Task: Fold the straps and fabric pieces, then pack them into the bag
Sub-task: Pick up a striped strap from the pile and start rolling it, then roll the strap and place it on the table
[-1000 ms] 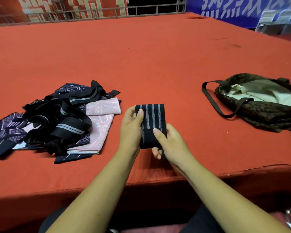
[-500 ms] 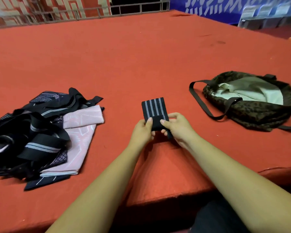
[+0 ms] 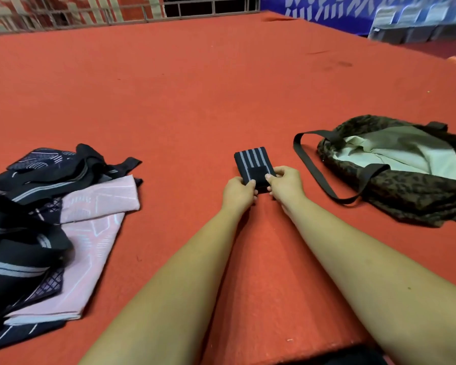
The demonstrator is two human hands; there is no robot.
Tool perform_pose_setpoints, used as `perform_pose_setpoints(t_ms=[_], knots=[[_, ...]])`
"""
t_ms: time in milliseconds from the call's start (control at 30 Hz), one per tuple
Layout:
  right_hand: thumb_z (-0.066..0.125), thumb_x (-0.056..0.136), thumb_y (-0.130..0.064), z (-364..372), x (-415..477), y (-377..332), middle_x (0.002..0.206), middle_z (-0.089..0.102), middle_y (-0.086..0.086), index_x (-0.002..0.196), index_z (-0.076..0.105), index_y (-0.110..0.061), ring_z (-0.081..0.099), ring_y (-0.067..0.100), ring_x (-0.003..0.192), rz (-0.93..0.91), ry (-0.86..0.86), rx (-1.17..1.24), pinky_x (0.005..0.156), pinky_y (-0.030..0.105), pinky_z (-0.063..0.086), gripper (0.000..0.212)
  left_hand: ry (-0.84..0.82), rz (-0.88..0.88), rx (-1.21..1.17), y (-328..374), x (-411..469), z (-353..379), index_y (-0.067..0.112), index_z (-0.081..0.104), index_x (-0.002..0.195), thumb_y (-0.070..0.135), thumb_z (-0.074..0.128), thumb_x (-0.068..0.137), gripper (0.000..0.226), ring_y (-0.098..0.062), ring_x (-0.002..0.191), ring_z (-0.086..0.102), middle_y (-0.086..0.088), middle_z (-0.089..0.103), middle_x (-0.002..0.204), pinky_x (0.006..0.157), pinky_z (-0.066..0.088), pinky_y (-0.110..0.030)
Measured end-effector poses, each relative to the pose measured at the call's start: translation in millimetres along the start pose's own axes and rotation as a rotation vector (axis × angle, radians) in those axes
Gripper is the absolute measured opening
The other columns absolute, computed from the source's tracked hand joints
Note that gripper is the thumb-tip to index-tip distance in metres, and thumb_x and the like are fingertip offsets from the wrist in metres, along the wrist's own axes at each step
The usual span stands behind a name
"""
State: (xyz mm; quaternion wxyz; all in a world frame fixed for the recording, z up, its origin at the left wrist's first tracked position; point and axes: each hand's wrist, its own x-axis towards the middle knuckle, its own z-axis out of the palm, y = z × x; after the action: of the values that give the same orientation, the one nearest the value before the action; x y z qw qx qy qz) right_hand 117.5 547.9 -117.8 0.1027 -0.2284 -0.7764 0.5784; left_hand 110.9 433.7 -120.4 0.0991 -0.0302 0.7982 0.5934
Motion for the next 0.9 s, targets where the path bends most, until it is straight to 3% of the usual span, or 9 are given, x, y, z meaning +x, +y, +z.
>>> perform_pose_setpoints(t_ms=[100, 233, 300, 433, 500, 667, 833, 900], knots=[[0.066, 0.086, -0.017, 2.4, 9.8, 6.7, 0.085, 0.071, 0.014, 0.084, 0.067, -0.008, 0.064, 0.033, 0.075, -0.044, 0.015, -0.147, 0.077, 0.050, 0.056, 0.009, 0.035, -0.030, 0.019, -2.8, 6.2, 3.2, 0.011, 0.054, 0.086, 0.015, 0.050, 0.098, 0.014, -0.017, 0.048, 0.059, -0.005, 0.066, 0.070, 0.048, 0.050, -0.029], [0.066, 0.089, -0.019, -2.3, 0.3, -4.3, 0.086, 0.067, 0.006, 0.092, 0.069, -0.007, 0.064, 0.027, 0.085, -0.097, -0.016, -0.344, 0.076, 0.035, 0.050, 0.013, 0.037, -0.111, -0.016, 0.2, 3.4, -4.9, 0.006, 0.049, 0.081, 0.006, 0.047, 0.090, 0.009, -0.022, 0.041, 0.060, -0.013, 0.068, 0.067, 0.039, 0.046, -0.026], [0.064, 0.087, -0.018, -6.9, -5.1, -10.6, 0.087, 0.069, 0.009, 0.091, 0.069, -0.004, 0.065, 0.029, 0.088, -0.087, -0.020, -0.434, 0.074, 0.035, 0.050, 0.016, 0.027, -0.142, -0.033, 0.4, -0.1, -14.2, 0.003, 0.051, 0.080, 0.007, 0.045, 0.091, 0.012, -0.023, 0.040, 0.058, -0.014, 0.067, 0.066, 0.039, 0.047, -0.026], [0.057, 0.084, -0.010, -16.8, -21.7, -38.0, 0.108, 0.068, 0.020, 0.102, 0.068, 0.004, 0.057, 0.038, 0.110, -0.169, 0.083, -0.489, 0.097, 0.041, 0.044, 0.025, -0.019, -0.092, 0.027, -6.1, -13.5, -56.2, 0.010, 0.050, 0.087, 0.008, 0.043, 0.093, 0.010, -0.017, 0.042, 0.057, -0.004, 0.066, 0.065, 0.039, 0.042, -0.019], [0.055, 0.085, -0.010, -10.4, -35.1, -56.7, 0.110, 0.068, 0.022, 0.100, 0.069, 0.003, 0.057, 0.039, 0.112, -0.250, 0.088, -0.475, 0.098, 0.043, 0.043, 0.025, -0.001, -0.050, 0.069, -12.8, -26.6, -92.0, 0.011, 0.053, 0.085, 0.007, 0.045, 0.094, 0.013, -0.012, 0.040, 0.056, -0.002, 0.066, 0.065, 0.038, 0.040, -0.017], [0.064, 0.084, -0.015, 60.4, -84.0, -88.9, 0.114, 0.070, 0.015, 0.107, 0.072, -0.006, 0.062, 0.030, 0.113, -0.262, -0.137, -0.414, 0.093, 0.031, 0.046, 0.026, 0.122, 0.030, 0.124, -31.1, -76.2, -195.9, 0.012, 0.062, 0.082, 0.011, 0.055, 0.093, 0.013, -0.014, 0.042, 0.055, -0.002, 0.068, 0.063, 0.043, 0.039, -0.019], [0.083, 0.075, -0.020, 148.1, -138.5, -112.3, 0.134, 0.056, 0.016, 0.136, 0.051, -0.002, 0.055, 0.030, 0.120, -0.267, -0.515, -0.452, 0.095, 0.030, 0.042, 0.072, 0.281, 0.091, 0.250, -33.5, -134.8, -291.8, 0.014, 0.064, 0.085, 0.012, 0.052, 0.092, 0.014, -0.013, 0.049, 0.060, -0.001, 0.071, 0.067, 0.047, 0.042, -0.020], [0.085, 0.073, -0.021, 179.9, -160.3, -120.0, 0.135, 0.054, 0.016, 0.139, 0.047, -0.001, 0.056, 0.029, 0.120, -0.336, -0.618, -0.436, 0.091, 0.029, 0.042, 0.079, 0.385, 0.129, 0.391, -38.3, -155.8, -330.7, 0.019, 0.066, 0.087, 0.013, 0.053, 0.089, 0.015, -0.009, 0.054, 0.063, 0.003, 0.072, 0.068, 0.051, 0.047, -0.020]])
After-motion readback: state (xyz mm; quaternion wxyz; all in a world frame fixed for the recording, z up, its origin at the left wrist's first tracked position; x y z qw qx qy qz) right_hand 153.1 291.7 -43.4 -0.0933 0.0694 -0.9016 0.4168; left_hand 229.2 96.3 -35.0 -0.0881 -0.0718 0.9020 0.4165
